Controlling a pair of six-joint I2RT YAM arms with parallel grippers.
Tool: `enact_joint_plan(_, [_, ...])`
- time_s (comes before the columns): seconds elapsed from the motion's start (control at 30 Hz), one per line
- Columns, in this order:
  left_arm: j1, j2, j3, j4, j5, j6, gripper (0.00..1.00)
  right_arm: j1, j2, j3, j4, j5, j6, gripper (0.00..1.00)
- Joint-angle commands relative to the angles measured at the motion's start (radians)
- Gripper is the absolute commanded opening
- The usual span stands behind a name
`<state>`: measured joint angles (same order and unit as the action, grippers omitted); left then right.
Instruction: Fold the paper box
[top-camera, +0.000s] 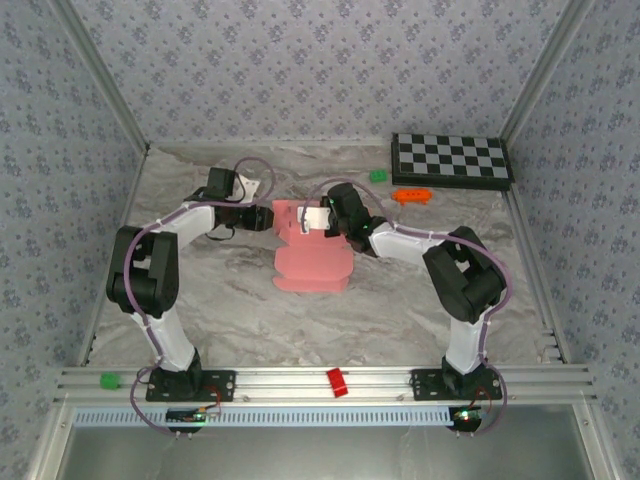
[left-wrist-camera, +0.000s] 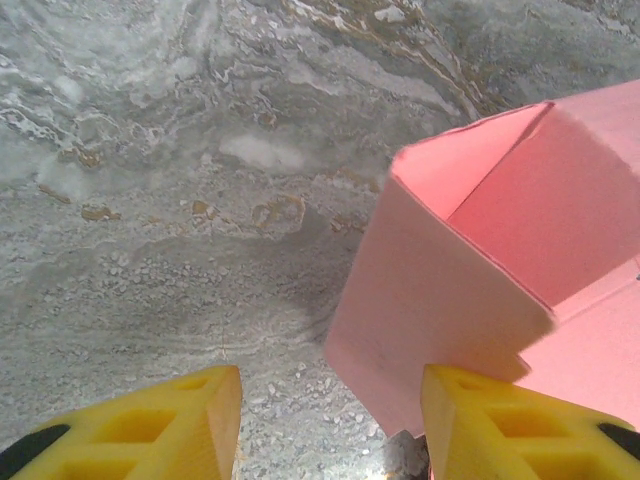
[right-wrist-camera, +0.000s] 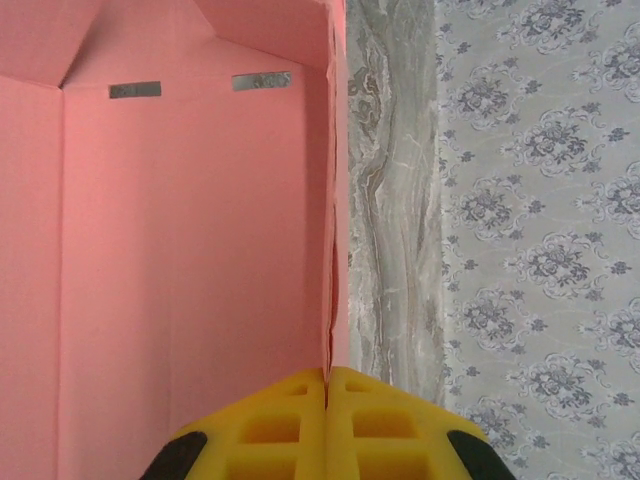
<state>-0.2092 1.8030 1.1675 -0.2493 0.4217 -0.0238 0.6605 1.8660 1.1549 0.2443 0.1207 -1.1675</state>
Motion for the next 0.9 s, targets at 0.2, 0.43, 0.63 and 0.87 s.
enact_joint_plan(0.2, [0.011,-0.02,0.017,-0.015,-0.001,0.007,0.49,0.016,0.019,-0.032,0.122,0.084,-0.047,0.0])
enact_joint_plan(0.43, [0.052,-0.081,-0.014,0.05,-0.033,-0.048,0.5,0.011,0.019,-0.024,0.223,0.114,-0.106,0.0])
enact_joint_plan(0.63, [0.069,-0.079,-0.02,0.069,-0.063,-0.072,0.5,0.014,0.031,-0.05,0.302,0.135,-0.131,0.0])
enact_joint_plan(0.87, [0.075,-0.052,-0.016,0.087,-0.055,-0.088,0.5,0.023,0.042,-0.134,0.42,0.137,-0.141,0.0])
